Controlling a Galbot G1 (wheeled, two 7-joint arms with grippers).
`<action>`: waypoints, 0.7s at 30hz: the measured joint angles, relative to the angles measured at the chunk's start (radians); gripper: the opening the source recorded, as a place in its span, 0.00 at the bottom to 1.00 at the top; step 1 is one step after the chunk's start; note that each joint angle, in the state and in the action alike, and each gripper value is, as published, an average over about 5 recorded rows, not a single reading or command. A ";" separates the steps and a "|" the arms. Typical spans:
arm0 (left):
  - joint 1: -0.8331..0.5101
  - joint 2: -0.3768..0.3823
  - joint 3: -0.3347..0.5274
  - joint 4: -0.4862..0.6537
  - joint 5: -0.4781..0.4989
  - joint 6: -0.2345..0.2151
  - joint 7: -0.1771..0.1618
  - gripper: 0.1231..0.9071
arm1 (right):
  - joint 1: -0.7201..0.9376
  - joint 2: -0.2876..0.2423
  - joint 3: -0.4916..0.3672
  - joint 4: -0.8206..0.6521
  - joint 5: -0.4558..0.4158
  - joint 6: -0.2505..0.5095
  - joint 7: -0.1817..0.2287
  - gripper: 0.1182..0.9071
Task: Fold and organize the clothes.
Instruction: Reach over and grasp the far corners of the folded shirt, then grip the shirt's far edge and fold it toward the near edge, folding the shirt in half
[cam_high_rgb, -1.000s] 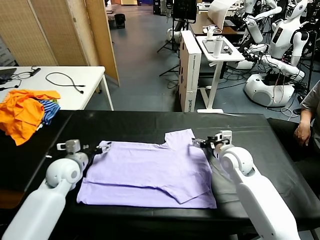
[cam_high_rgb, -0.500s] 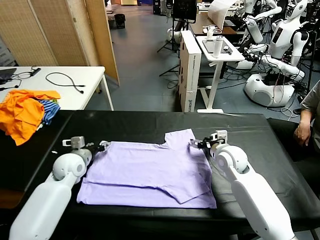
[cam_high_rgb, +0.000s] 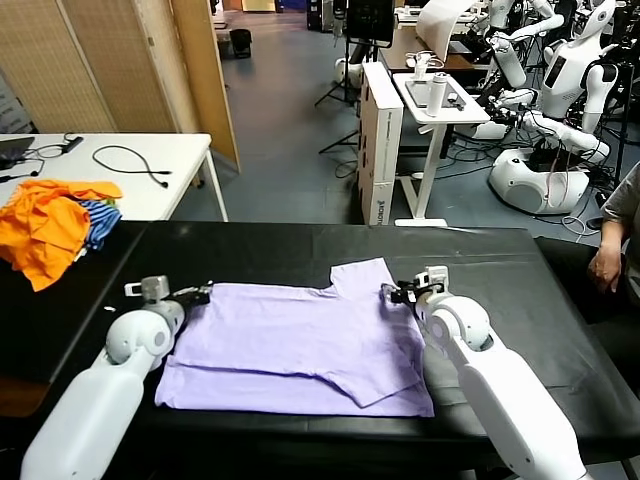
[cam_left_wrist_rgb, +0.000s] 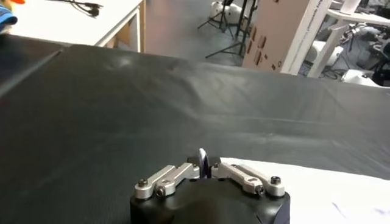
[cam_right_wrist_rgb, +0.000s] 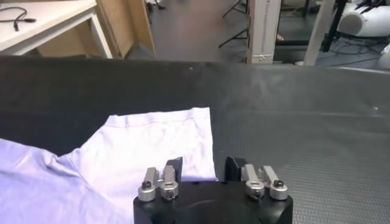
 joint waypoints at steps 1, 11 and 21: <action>0.000 0.000 0.000 0.000 0.000 0.000 0.001 0.07 | -0.001 0.000 0.000 0.001 -0.001 0.000 -0.001 0.04; 0.019 0.001 -0.016 -0.023 -0.007 0.002 0.001 0.03 | -0.030 0.001 0.038 0.046 -0.010 -0.001 -0.024 0.03; 0.084 0.042 -0.078 -0.119 -0.054 0.000 -0.004 0.03 | -0.080 -0.043 0.095 0.148 0.040 -0.001 -0.038 0.03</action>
